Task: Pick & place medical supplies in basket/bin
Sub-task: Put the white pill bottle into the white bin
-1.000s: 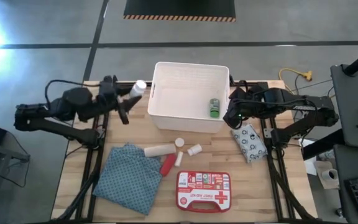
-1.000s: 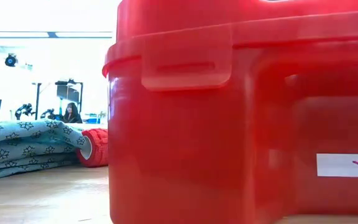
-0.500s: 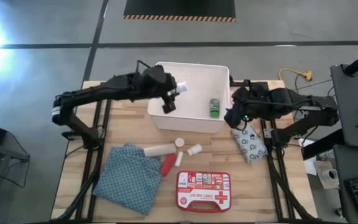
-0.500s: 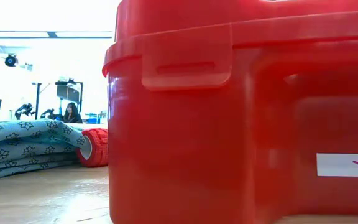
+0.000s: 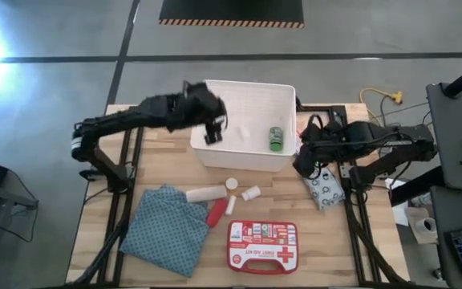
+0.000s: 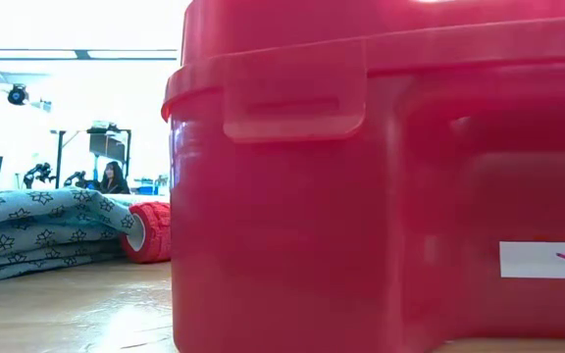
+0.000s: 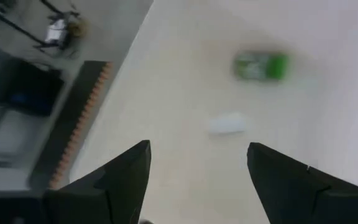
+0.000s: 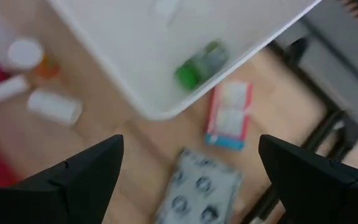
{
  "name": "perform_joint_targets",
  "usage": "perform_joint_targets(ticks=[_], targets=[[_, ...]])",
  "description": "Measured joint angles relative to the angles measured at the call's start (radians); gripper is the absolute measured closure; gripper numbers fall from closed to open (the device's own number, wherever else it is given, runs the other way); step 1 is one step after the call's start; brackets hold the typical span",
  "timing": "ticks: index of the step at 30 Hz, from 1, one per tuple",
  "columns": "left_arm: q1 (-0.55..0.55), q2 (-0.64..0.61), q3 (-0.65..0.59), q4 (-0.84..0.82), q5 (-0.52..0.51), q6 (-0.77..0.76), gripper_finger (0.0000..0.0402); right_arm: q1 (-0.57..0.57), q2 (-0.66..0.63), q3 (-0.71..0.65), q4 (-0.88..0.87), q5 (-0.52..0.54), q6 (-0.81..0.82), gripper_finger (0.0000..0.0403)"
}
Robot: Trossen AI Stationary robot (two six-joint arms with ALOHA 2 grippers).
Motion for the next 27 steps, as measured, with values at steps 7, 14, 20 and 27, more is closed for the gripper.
perform_joint_targets(ticks=[7,14,20,27], targets=[[-0.148,-0.263,-0.212,-0.069,-0.002,-0.268,0.0155,0.063,0.027,-0.195,0.291,-0.2,-0.102,0.0038],[-0.274,-0.533,-0.562,-0.012,0.028,-0.641,0.0155,0.089,0.128,-0.336,0.599,-0.252,-0.232,0.0038],[-0.343,-0.687,-0.811,0.135,0.062,-0.863,0.0155,0.091,0.269,-0.333,0.711,-0.334,-0.481,0.0038],[-0.379,-0.769,-0.95,0.252,0.073,-0.97,0.0155,0.09,0.448,-0.249,0.723,-0.345,-0.653,0.0038]])
